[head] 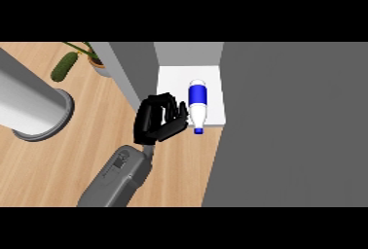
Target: Pick up the bottled water, place it into the cabinet and close the cabinet
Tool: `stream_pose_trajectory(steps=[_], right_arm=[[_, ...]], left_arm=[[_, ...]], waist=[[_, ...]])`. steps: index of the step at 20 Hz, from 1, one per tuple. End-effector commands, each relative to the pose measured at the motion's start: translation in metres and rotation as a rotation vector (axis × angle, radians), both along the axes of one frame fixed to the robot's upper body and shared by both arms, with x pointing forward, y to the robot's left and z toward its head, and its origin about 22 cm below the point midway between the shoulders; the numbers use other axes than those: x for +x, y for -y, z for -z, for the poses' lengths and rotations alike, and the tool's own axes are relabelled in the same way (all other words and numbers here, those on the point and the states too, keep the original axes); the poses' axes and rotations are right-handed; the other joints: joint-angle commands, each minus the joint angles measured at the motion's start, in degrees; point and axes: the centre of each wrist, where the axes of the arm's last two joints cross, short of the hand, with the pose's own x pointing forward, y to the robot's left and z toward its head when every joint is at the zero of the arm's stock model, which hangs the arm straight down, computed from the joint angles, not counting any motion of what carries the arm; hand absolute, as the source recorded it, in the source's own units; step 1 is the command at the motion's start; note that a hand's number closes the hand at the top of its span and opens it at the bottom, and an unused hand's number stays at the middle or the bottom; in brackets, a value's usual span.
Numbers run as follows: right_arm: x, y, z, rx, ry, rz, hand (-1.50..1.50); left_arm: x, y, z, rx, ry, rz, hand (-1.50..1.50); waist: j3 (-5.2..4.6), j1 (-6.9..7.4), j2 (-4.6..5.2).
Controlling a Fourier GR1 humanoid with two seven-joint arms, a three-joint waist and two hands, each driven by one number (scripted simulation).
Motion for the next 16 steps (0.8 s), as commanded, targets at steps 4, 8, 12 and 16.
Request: stream_pose_trajectory(steps=[4, 8, 12, 16], right_arm=[[-0.009, 0.006, -0.011, -0.002, 0.048, 0.038, -1.5], [-0.02, 0.013, -0.024, 0.004, 0.048, 0.022, -1.5], [-0.007, 0.011, 0.001, -0.01, 0.043, 0.009, -1.5], [-0.02, 0.02, -0.016, 0.008, 0.032, 0.028, -1.5]], left_arm=[[0.027, 0.024, -0.028, 0.067, -0.031, -0.037, 1.5], [0.036, 0.039, -0.034, 0.099, -0.06, -0.075, 1.5], [0.05, 0.03, -0.024, 0.064, -0.11, -0.131, 1.5], [0.062, 0.031, -0.031, 0.1, -0.132, -0.141, 1.5]], waist=[[-0.02, -0.12, 0.15], [-0.04, -0.97, 0.22], [0.01, -1.34, 0.44], [0.0, -1.01, 0.32]])
